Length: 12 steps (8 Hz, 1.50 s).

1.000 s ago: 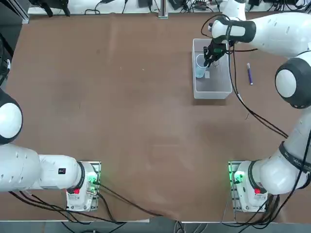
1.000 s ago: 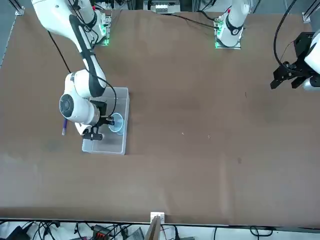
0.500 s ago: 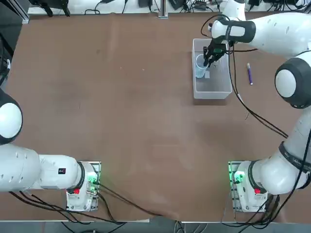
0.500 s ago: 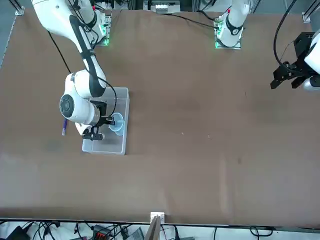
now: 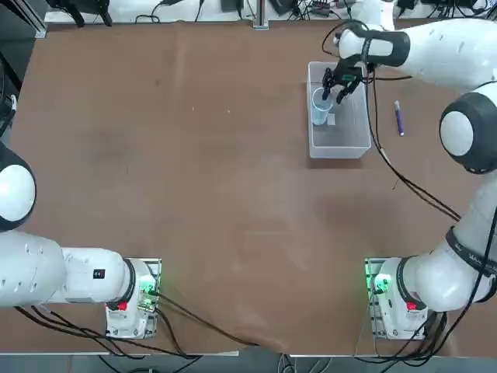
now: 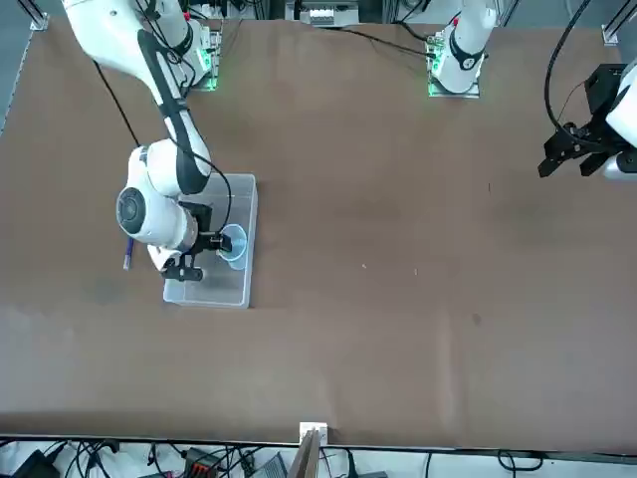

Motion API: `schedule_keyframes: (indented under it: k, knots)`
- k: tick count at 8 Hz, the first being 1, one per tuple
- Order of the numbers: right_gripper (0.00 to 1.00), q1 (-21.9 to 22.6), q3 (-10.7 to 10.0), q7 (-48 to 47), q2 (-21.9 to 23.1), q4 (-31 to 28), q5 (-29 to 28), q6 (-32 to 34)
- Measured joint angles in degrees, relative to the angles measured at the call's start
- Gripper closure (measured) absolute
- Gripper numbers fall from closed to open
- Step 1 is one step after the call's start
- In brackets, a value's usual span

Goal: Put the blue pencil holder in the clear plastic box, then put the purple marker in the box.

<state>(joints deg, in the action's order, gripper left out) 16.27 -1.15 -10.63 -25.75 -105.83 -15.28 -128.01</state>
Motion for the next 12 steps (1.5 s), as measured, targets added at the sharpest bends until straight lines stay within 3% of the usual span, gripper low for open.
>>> schedule_keyframes:
  k: [1, 4, 6, 8, 10, 12]
  knots:
    - [0.01, 0.0, -1.82, 0.22, 2.24, 0.47, 0.31, 1.79]
    - [0.0, -0.69, -10.76, 7.34, 9.47, 0.64, 2.34, 9.42]
    - [0.02, -1.94, -16.6, 14.71, 10.41, -0.2, 4.45, 11.86]
    - [0.1, -6.1, -18.51, 22.84, 9.69, -3.36, 5.71, 9.84]
    - [0.11, -10.09, -18.57, 27.29, 8.2, -7.61, 5.72, 2.26]
    - [0.13, -10.41, -18.4, 27.44, 6.4, -12.19, 5.72, -6.46]
